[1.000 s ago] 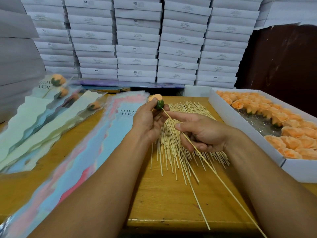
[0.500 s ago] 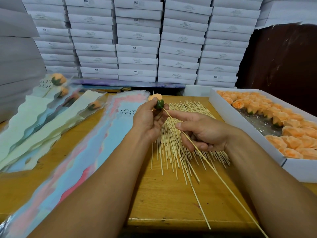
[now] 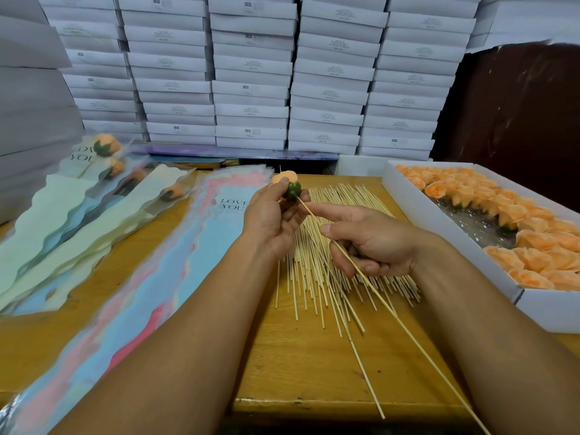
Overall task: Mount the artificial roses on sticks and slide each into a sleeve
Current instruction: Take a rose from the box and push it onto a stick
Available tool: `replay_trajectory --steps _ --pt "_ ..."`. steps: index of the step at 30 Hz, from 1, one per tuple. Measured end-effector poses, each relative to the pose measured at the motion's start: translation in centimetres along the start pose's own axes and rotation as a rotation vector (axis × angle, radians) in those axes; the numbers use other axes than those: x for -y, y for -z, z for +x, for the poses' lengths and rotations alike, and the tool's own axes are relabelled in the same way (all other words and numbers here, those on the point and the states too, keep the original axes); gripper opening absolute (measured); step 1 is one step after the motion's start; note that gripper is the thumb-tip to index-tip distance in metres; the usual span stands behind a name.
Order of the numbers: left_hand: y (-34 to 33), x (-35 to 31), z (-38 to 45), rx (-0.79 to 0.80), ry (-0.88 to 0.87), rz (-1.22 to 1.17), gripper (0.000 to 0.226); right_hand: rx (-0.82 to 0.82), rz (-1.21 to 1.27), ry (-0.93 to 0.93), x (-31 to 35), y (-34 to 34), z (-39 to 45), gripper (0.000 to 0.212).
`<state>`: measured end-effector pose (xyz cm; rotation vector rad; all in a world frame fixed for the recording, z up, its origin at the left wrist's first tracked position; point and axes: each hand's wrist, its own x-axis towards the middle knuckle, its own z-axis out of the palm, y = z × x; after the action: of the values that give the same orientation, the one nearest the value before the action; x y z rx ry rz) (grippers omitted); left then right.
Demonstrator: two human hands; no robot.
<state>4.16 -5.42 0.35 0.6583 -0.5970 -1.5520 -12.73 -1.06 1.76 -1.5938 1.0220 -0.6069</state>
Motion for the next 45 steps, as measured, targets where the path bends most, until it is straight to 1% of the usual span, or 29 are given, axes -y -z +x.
replay_trajectory --steps 18,37,42,45 --pt "0.04 0.00 -0.09 -0.007 -0.011 0.023 0.038 0.031 0.026 -0.013 -0.07 0.25 -0.07 0.052" --pt "0.01 -0.01 -0.09 -0.001 -0.012 0.027 0.039 0.005 -0.002 0.002 -0.15 0.17 0.08 0.052" --pt "0.01 0.02 -0.03 -0.003 -0.003 0.029 0.036 0.007 0.008 -0.006 -0.08 0.17 0.00 0.051" --pt "-0.03 -0.08 -0.07 0.002 0.016 0.028 0.025 0.015 0.019 -0.007 -0.06 0.19 0.01 0.051"
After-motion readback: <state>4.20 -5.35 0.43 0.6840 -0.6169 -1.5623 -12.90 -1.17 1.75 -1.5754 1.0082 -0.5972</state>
